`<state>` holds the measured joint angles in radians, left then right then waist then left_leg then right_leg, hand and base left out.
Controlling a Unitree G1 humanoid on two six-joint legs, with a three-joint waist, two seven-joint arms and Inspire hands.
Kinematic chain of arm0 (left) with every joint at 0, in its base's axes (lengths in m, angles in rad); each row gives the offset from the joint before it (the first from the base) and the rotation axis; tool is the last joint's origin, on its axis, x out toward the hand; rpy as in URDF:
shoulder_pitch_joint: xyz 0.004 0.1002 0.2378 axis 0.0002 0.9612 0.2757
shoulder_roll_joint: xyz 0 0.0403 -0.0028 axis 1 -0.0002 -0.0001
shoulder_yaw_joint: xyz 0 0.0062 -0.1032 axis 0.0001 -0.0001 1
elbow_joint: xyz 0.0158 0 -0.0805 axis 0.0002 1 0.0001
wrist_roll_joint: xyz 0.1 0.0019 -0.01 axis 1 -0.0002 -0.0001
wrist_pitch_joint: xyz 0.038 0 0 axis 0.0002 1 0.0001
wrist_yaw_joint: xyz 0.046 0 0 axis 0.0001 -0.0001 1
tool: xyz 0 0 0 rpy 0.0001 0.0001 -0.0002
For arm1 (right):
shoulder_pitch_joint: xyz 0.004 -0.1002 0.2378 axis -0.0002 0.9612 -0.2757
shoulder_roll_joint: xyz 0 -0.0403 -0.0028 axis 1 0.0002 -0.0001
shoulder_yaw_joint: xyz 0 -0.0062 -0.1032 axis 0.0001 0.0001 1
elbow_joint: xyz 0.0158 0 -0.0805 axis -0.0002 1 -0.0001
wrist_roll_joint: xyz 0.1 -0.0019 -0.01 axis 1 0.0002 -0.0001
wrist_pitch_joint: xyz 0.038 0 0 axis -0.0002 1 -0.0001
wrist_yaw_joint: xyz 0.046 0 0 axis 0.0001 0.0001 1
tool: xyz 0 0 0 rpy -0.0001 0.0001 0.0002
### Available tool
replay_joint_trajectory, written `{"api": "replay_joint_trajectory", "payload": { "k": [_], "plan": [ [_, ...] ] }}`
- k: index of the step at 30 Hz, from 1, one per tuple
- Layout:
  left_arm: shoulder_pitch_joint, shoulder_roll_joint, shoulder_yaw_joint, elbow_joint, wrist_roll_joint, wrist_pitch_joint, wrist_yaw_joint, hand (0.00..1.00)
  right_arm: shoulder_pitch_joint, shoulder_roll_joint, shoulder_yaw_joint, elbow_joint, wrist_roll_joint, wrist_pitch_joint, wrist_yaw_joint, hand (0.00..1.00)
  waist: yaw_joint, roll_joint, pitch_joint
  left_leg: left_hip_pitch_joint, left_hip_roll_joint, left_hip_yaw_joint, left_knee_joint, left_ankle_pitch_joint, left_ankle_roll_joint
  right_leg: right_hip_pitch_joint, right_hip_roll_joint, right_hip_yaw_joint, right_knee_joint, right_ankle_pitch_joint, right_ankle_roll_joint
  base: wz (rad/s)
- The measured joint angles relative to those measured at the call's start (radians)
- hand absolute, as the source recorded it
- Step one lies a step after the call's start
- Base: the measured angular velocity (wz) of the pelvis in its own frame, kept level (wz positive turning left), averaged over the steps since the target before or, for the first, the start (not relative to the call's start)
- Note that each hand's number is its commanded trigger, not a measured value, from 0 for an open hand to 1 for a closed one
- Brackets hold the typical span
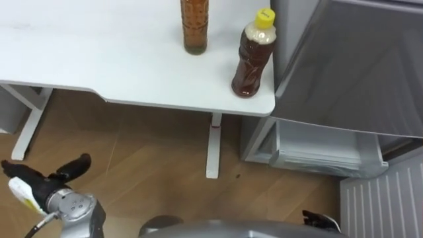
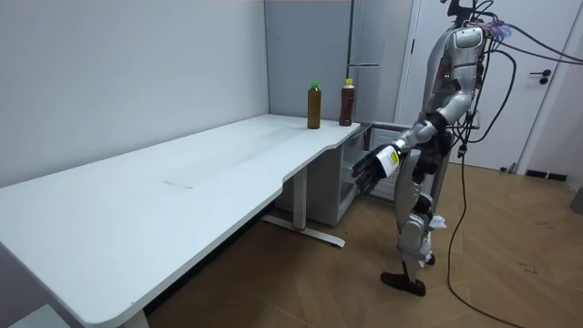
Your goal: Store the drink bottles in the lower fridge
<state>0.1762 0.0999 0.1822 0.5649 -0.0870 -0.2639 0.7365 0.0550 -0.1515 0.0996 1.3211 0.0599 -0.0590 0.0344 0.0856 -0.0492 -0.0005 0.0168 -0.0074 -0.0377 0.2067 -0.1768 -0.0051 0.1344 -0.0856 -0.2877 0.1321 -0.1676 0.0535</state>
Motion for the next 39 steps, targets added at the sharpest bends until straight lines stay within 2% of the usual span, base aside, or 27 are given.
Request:
{"api": "replay_joint_trajectory", "payload": {
  "k": [2, 6, 11, 14, 18, 26, 30, 35, 39],
  "plan": [
    [-0.002, 0.000, -0.012, -0.045, 0.057, -0.003, 0.004, 0.00, 0.006, 0.000, -0.003, -0.001, 0.002, -0.016, 0.001, 0.00, -0.007, 0.001, 0.0010, -0.004, -0.001, -0.004, 0.000, 0.000, 0.000, -0.001, 0.000, 0.003, 0.000, 0.000, 0.000, 0.02],
    [-0.018, 0.002, -0.052, -0.152, 0.155, -0.018, 0.021, 0.00, 0.002, -0.002, -0.004, -0.001, 0.015, -0.022, 0.002, 0.00, -0.017, 0.004, 0.0033, -0.013, -0.002, -0.006, 0.000, 0.000, 0.000, -0.007, 0.000, 0.003, 0.000, 0.000, 0.000, 0.01],
    [-0.016, 0.005, -0.110, -0.313, 0.175, -0.025, 0.033, 0.00, 0.001, -0.008, -0.003, 0.004, 0.015, -0.041, 0.012, 0.00, -0.034, 0.006, 0.0068, -0.006, -0.003, -0.007, -0.004, 0.000, 0.000, -0.006, 0.000, 0.013, -0.001, 0.000, 0.000, -0.01],
    [-0.016, 0.009, -0.138, -0.381, 0.257, -0.027, 0.039, 0.00, 0.002, -0.010, -0.003, 0.007, 0.015, -0.054, 0.013, 0.00, -0.047, 0.009, 0.0085, -0.005, -0.003, -0.007, -0.006, 0.000, 0.000, -0.010, 0.000, 0.013, -0.002, 0.000, 0.000, 0.00],
    [-0.016, 0.011, -0.147, -0.474, 0.398, -0.031, 0.037, 0.00, -0.003, -0.014, -0.003, 0.022, 0.014, -0.057, 0.013, 0.00, -0.053, 0.007, 0.0079, -0.006, -0.004, -0.004, -0.011, 0.000, 0.000, -0.011, 0.000, 0.016, -0.014, -0.001, 0.002, -0.02],
    [-0.022, 0.016, -0.173, -0.651, 0.525, -0.032, 0.018, 0.00, -0.033, -0.023, 0.010, 0.084, 0.014, -0.063, 0.035, 0.00, -0.067, 0.006, 0.0074, -0.009, -0.005, -0.006, -0.009, 0.000, 0.000, -0.011, 0.000, 0.016, -0.016, -0.001, 0.002, 0.00],
    [-0.033, 0.036, -0.212, -0.712, 0.532, -0.032, -0.004, 0.00, -0.037, -0.026, 0.036, 0.083, 0.004, -0.062, 0.039, 0.00, -0.079, 0.007, 0.0070, -0.004, -0.005, -0.005, -0.008, 0.000, 0.000, -0.006, 0.000, 0.025, -0.016, -0.001, 0.002, -0.01],
    [-0.033, 0.044, -0.249, -0.779, 0.533, -0.032, -0.037, 0.00, -0.046, -0.025, 0.033, 0.084, 0.001, -0.060, 0.052, 0.00, -0.105, 0.003, 0.0084, -0.005, -0.005, -0.003, -0.008, 0.000, 0.000, -0.008, 0.000, 0.028, -0.018, -0.001, 0.002, -0.01],
    [-0.037, 0.049, -0.296, -0.782, 0.533, -0.032, -0.052, 0.00, -0.055, -0.022, 0.033, 0.084, 0.000, -0.060, 0.053, 0.00, -0.118, 0.001, 0.0085, -0.005, -0.006, -0.002, -0.009, 0.000, 0.000, -0.011, 0.001, 0.039, -0.021, -0.001, 0.002, -0.03]
  ]
}}
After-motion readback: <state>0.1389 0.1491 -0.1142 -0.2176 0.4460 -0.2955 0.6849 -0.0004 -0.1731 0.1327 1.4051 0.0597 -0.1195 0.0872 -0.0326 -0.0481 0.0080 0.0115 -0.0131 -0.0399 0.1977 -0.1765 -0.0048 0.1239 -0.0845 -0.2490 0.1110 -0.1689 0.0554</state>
